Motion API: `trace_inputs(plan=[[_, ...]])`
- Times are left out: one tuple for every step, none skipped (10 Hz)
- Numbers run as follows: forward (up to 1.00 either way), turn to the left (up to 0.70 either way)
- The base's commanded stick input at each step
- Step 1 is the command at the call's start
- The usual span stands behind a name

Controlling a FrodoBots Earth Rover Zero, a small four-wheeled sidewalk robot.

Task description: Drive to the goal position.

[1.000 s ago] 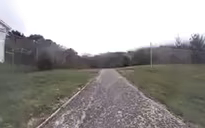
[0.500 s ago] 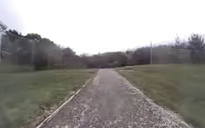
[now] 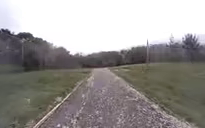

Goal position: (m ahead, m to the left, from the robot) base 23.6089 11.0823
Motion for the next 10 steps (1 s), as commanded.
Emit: trace_inputs(plan=[[0.85, 0.0], [0.85, 0.0], [0.85, 0.0], [0.85, 0.0], [0.85, 0.0], [0.85, 0.0], [0.85, 0.0], [0.85, 0.0], [0.85, 0.03], [0.85, 0.21]])
